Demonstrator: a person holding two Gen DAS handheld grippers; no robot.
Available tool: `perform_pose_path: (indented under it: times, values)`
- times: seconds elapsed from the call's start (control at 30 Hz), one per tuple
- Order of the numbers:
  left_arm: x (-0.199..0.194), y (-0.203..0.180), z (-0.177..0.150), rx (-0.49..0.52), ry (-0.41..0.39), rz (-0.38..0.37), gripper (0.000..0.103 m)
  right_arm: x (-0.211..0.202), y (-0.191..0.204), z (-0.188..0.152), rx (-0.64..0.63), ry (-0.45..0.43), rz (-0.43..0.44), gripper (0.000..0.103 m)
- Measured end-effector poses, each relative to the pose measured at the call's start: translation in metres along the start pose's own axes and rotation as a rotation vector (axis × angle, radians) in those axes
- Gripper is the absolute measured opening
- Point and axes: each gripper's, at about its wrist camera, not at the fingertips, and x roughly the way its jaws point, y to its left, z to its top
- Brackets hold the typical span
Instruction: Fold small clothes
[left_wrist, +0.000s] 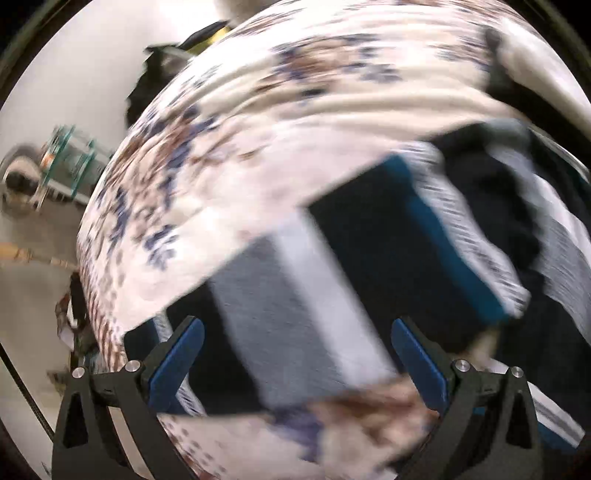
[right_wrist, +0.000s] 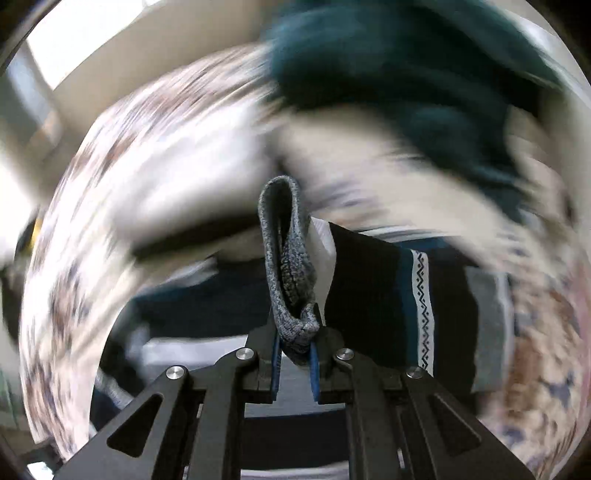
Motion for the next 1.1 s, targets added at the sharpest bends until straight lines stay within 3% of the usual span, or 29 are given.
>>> perform_pose_path:
  times: [0.1,0.17,0.33,0.37,0.4,0.47,0.53,0.6,0.67,0.73,0.8,0.9,0.97,1.0,1.07,1.1]
  values:
    - [0.016,0.024,0.003,-0.05,0.027,-0.002,0.103,0.049,0.108,-0.029,-0.199,0.051,-0.035,0.012]
    - [0.023,0.036,0.005,-0.071,0.03,-0.013,0.103,0.069,0.156,-0.046,-0.267,0.075,-0.061,0.012]
    - [0.031,0.066,0.008,-0.103,0.042,-0.047,0.103,0.092,0.199,-0.08,-0.321,0.135,-0.104,0.013]
    - [0.03,0.075,0.007,-0.11,0.045,-0.057,0.103,0.095,0.201,-0.085,-0.319,0.175,-0.087,0.019]
    - [0.028,0.081,0.005,-0.116,0.052,-0.065,0.103,0.096,0.199,-0.084,-0.302,0.211,-0.046,0.02]
    - [0.024,0.097,-0.001,-0.132,0.059,-0.083,0.103,0.083,0.184,-0.088,-0.233,0.268,0.106,0.051]
    - [0.02,0.115,-0.013,-0.158,0.075,-0.103,0.103,0.061,0.162,-0.093,-0.179,0.268,0.147,0.07]
    - [0.021,0.139,-0.031,-0.222,0.125,-0.147,0.103,0.038,0.137,-0.098,-0.17,0.23,0.081,0.073]
    - [0.029,0.161,-0.052,-0.331,0.21,-0.239,0.103,0.017,0.101,-0.1,-0.167,0.181,-0.041,0.087]
    - [0.046,0.188,-0.081,-0.51,0.303,-0.403,0.099,0.008,0.07,-0.101,-0.155,0.162,-0.128,0.097]
    - [0.058,0.207,-0.103,-0.653,0.332,-0.468,0.099,0.001,0.033,-0.104,-0.13,0.168,-0.191,0.098]
    - [0.085,0.226,-0.128,-0.871,0.359,-0.537,0.097,0.0,-0.014,-0.106,-0.071,0.221,-0.21,0.098]
    - [0.102,0.233,-0.136,-0.994,0.355,-0.564,0.09,-0.001,-0.036,-0.112,-0.043,0.242,-0.229,0.098]
    - [0.111,0.236,-0.139,-1.059,0.339,-0.575,0.082,0.005,-0.04,-0.112,-0.034,0.252,-0.237,0.098]
    - [0.123,0.236,-0.135,-1.116,0.317,-0.567,0.051,0.004,-0.051,-0.122,-0.02,0.259,-0.255,0.098]
    - [0.123,0.235,-0.127,-1.112,0.301,-0.546,0.011,0.004,-0.054,-0.123,-0.017,0.261,-0.263,0.098]
